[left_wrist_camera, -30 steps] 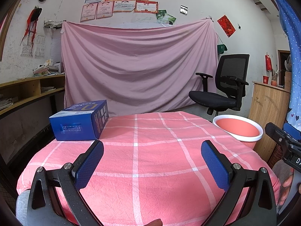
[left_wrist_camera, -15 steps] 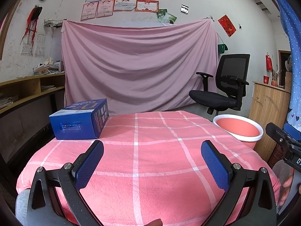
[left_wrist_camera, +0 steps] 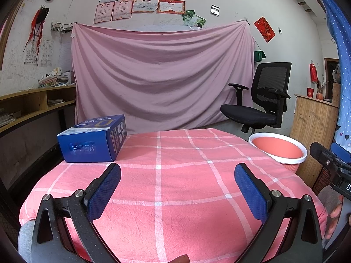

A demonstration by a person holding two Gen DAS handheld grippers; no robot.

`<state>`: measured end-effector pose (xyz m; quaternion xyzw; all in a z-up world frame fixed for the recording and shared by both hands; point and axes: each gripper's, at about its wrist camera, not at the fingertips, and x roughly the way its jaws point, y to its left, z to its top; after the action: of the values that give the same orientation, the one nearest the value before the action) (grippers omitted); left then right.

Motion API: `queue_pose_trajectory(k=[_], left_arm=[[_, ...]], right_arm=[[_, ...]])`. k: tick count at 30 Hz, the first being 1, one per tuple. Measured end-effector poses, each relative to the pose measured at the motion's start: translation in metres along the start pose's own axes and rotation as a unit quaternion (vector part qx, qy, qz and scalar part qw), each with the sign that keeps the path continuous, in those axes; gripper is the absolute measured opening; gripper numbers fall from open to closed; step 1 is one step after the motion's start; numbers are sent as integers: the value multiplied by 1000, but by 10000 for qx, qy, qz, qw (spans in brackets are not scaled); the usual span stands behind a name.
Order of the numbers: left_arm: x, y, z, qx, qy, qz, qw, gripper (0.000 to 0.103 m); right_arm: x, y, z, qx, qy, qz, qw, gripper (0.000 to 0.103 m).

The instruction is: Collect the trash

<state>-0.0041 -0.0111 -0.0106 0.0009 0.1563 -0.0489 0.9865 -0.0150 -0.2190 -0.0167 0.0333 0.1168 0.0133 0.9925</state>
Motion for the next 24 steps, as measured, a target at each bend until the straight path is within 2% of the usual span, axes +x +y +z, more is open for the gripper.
queue_pose_trajectory(k=[24], left_arm=[[1, -4, -4, 87, 12, 43, 10000, 101]], right_arm=[[-2, 3, -3, 1, 30, 13, 10000, 103]])
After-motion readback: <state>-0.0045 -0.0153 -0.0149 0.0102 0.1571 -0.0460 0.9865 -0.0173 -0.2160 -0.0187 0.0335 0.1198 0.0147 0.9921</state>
